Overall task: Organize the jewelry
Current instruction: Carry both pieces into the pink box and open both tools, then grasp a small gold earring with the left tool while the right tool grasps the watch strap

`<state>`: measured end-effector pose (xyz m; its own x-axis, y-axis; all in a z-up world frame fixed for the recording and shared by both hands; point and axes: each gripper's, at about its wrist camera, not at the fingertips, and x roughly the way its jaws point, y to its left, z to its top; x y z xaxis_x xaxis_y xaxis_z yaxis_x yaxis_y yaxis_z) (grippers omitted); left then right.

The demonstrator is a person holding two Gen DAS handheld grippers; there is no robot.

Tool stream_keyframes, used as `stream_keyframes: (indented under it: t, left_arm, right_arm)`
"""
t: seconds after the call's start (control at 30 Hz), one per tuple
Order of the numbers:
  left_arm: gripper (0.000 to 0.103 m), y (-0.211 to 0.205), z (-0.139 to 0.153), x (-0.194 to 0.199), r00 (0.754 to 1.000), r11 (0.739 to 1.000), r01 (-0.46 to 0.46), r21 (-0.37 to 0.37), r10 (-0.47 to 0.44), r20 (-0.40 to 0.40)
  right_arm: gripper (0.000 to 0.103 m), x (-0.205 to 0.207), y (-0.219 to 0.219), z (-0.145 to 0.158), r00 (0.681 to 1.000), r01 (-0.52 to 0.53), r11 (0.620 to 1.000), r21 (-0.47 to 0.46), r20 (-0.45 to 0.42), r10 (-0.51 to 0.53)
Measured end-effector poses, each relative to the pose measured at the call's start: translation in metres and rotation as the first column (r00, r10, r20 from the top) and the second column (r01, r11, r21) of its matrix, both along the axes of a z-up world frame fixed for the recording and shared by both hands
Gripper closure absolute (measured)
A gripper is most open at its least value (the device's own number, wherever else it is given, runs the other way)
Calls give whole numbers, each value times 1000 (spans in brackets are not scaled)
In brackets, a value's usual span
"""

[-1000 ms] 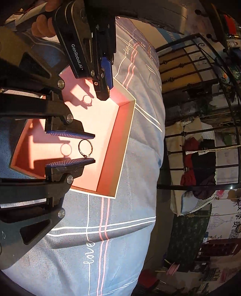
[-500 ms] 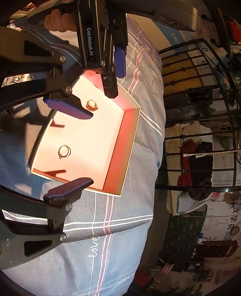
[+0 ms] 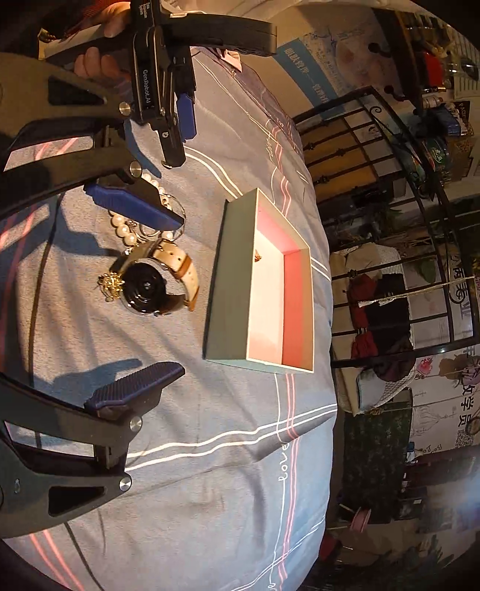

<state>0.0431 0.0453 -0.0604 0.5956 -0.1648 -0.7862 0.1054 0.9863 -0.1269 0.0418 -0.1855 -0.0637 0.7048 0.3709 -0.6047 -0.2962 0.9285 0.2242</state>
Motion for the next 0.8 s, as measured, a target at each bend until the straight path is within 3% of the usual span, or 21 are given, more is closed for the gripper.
stream_keyframes:
  t: [0.27,0.43,0.5,0.6,0.67,0.8]
  left_arm:
    - [34,-21,-13,-4,999,989,10,149,-15,30]
    - [50,-29,-13,-1,999,984,25,176,-33,41]
    - [65,-33,-14,1,998,983,39,180,-48,44]
    - [81,-36,-14,1,996,983,58,174,-68,52]
    - [88,-35,-14,-1,995,985,67,162,-77,58]
    - [92,-30,-13,-3,994,990,73,119,-82,71]
  right_arm:
    - [30,4,18,-12,998,-19,1000,-24,-56,17]
    - [36,15,30,-14,998,-7,999,-52,-69,3]
    - [39,19,33,-14,997,-4,999,-50,-73,1]
    - [53,22,35,-17,996,-14,998,-65,-92,8]
    - [71,21,33,-20,995,-13,998,-68,-104,6]
    - [86,19,28,-23,993,-29,997,-68,-112,21]
